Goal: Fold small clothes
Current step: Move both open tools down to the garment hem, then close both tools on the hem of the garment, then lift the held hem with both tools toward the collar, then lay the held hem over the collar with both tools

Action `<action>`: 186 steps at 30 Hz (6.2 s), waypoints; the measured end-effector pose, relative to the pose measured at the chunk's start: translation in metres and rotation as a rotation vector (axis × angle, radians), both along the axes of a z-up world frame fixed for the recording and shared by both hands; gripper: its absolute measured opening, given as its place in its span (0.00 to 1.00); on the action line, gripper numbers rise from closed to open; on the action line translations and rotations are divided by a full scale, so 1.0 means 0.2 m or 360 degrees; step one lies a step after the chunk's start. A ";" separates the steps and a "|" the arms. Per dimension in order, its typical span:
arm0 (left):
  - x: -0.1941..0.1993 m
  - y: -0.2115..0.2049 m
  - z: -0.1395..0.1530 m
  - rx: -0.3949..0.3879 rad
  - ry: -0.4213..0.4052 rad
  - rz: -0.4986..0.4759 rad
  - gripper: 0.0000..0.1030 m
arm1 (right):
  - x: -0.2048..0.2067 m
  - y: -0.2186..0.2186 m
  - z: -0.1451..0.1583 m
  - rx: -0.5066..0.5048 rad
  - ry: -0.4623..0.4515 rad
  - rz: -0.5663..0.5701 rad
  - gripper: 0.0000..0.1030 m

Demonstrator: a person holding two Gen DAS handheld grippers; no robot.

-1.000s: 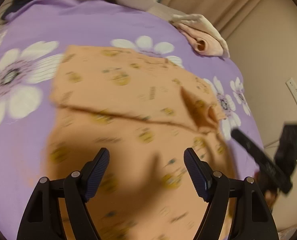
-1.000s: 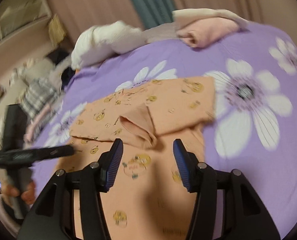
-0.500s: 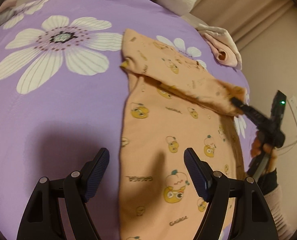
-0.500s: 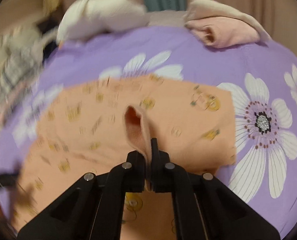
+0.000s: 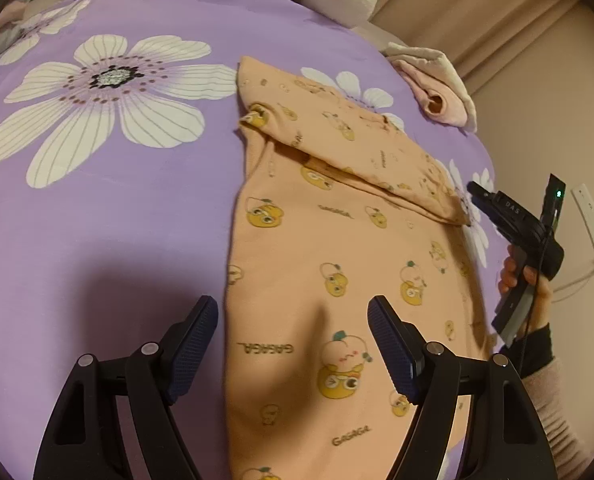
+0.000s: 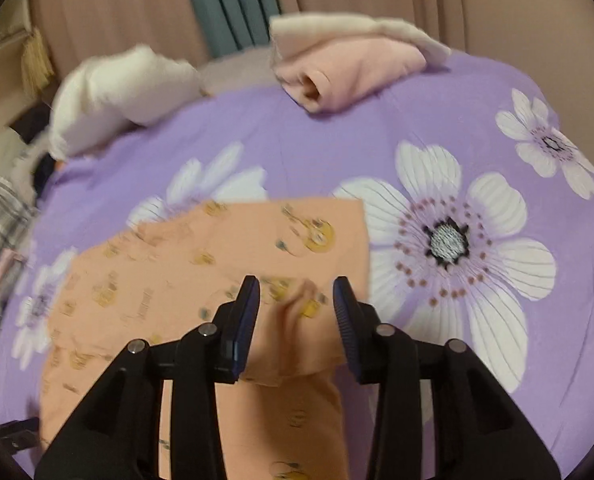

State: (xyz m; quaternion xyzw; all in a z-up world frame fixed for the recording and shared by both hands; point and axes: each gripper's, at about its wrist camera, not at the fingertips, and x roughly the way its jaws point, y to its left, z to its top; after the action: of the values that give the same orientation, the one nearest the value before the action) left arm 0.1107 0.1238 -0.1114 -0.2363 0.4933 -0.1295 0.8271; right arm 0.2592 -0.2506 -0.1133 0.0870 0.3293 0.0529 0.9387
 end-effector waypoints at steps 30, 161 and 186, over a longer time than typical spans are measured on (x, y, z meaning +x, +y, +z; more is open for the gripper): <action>-0.39 0.04 -0.04 -0.0217 0.0053 0.0014 0.74 | -0.98 -0.31 -0.30 0.0372 0.0315 0.0133 0.54; -0.58 0.10 0.30 -0.0775 -0.0432 -0.0064 0.00 | -1.40 -0.16 -0.02 0.1019 -0.0215 0.0610 0.04; -0.54 0.20 0.29 -0.0834 -0.0125 -0.0036 0.00 | -1.47 -0.23 0.09 0.0976 -0.0260 0.0624 0.06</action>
State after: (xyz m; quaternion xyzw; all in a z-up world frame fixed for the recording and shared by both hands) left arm 0.0020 0.1637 -0.0535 -0.4317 0.4131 -0.2710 0.7547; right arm -0.0341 -0.2956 -0.0950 0.2950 0.2325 0.3347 0.8642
